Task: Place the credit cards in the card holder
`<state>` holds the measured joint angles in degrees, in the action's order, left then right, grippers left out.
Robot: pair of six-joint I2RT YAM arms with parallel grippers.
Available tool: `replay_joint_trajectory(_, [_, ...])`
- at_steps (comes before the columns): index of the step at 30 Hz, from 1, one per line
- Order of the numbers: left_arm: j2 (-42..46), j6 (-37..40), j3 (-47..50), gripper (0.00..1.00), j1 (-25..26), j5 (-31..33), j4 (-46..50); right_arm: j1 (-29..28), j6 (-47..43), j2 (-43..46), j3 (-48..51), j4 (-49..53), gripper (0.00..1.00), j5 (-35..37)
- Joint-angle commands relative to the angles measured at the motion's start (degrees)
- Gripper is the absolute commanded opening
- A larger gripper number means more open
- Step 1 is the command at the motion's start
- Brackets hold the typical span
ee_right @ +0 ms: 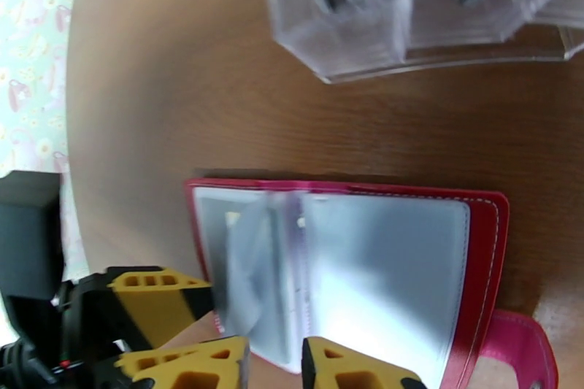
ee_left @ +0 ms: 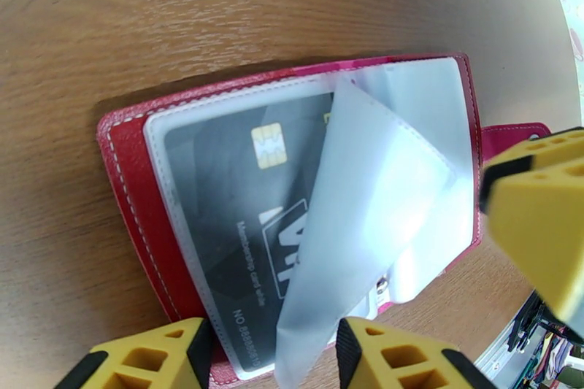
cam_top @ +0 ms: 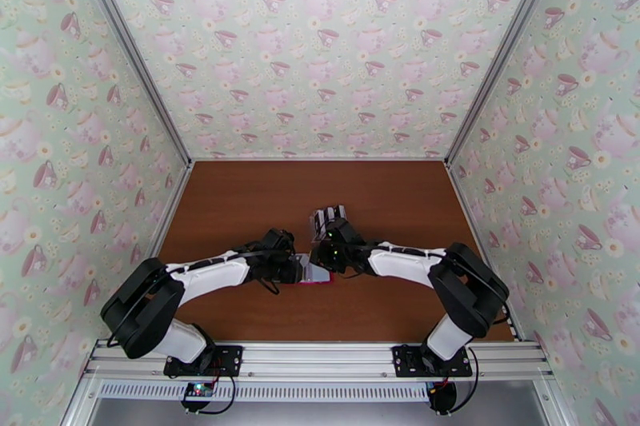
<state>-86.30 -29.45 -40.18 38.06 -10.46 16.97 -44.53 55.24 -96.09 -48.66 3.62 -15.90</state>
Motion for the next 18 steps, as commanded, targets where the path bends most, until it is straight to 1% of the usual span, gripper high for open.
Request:
replay_joint_trajectory(1, [0.7, 1.3, -1.1, 0.52, -0.5, 0.6, 2.2, 0.1, -0.1, -1.1, 1.5, -1.2, 0.26, -1.1])
replay_joint_trajectory(11, [1.4, 2.1, -2.0, 0.52, -1.0, 1.9, 4.1, 0.2, 0.3, -2.4, 3.6, -2.0, 0.26, -0.7])
replay_joint_trajectory(18, [2.7, 3.5, -3.1, 0.53, -1.4, 5.3, 7.5, 0.6, 0.4, -3.0, 4.3, -1.9, 0.25, -0.6])
